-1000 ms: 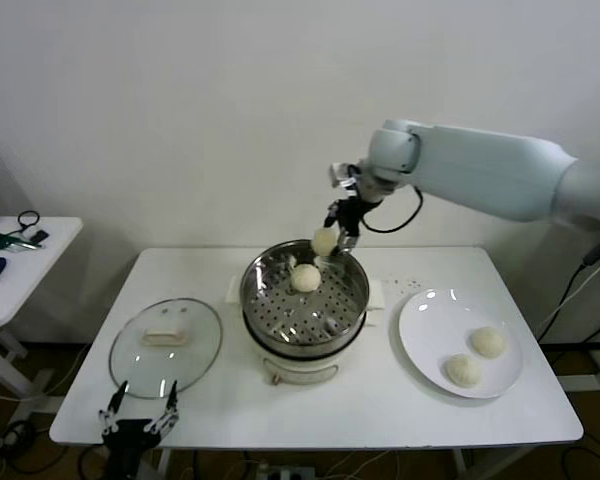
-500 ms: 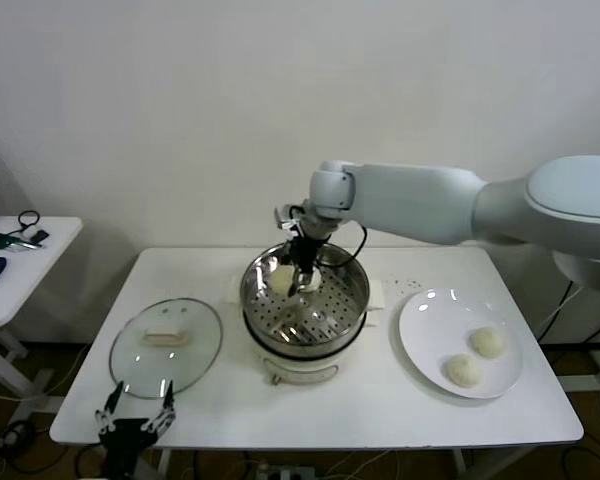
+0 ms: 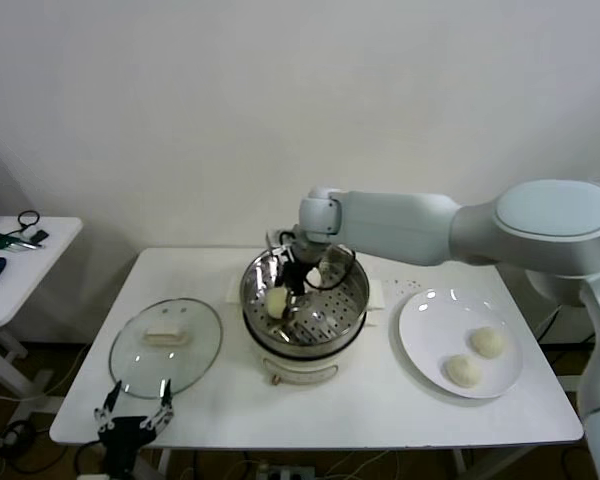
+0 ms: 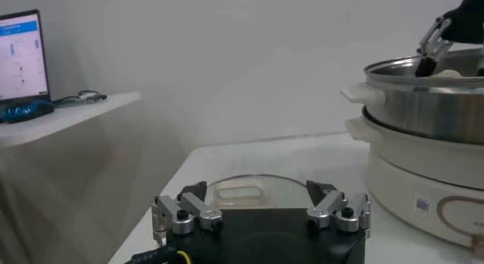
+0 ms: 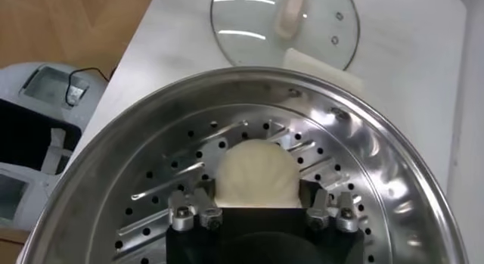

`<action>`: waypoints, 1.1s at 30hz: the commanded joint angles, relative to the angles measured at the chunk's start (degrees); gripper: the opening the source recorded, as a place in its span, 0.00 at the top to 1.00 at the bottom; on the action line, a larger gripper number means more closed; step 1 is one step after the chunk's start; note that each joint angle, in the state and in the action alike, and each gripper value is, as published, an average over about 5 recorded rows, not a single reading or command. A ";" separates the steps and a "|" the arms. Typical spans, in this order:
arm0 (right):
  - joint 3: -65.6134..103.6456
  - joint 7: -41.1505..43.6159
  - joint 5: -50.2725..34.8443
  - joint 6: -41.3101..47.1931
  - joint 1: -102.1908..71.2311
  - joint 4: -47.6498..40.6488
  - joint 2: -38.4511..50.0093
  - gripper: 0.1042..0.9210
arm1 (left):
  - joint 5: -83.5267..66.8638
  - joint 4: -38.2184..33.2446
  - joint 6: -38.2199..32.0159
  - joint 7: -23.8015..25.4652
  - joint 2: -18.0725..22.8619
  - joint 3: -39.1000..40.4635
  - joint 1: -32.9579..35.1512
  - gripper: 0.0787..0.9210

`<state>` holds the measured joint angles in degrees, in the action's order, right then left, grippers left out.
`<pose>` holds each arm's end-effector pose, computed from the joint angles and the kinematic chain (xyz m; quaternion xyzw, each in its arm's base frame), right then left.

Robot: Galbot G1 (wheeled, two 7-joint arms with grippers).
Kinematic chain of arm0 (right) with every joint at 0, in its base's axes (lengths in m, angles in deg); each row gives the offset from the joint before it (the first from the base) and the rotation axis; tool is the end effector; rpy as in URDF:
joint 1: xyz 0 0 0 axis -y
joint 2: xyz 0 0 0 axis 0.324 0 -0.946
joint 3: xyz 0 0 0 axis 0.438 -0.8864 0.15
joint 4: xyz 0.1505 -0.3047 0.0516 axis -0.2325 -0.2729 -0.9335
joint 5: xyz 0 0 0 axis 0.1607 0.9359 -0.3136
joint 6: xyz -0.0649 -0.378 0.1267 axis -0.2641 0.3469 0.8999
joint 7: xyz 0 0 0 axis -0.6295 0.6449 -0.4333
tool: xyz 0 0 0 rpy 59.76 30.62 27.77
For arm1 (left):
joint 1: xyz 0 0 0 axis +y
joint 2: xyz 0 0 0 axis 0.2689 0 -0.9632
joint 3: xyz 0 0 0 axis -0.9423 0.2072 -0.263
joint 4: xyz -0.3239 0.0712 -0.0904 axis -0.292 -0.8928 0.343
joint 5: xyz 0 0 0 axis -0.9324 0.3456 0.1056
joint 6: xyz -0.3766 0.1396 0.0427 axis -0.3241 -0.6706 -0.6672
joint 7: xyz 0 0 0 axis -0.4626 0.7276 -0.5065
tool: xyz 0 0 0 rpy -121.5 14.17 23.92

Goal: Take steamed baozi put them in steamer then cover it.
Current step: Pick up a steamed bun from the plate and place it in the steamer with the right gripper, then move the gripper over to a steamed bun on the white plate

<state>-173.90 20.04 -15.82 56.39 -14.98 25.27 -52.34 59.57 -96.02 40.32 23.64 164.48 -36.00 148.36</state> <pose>0.5925 0.2089 -0.1375 0.6224 -0.5008 0.5132 0.3137 0.1562 0.0819 -0.3416 0.0621 -0.9880 -0.0600 0.1284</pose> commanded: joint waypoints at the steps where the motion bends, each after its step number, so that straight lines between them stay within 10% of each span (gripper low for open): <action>1: 0.20 0.66 2.40 0.03 -0.90 0.20 -0.26 0.16 | 0.01 0.53 0.28 -0.09 0.10 -0.14 -0.79 0.12; 33: 2.85 7.69 15.41 -5.07 7.95 20.94 42.81 0.12 | -2.92 -1.18 1.89 -2.02 0.53 0.72 -1.03 0.12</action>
<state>-171.99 26.63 -7.52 52.27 -6.21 39.83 -25.30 58.96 -96.57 41.53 22.12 164.96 -35.46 147.44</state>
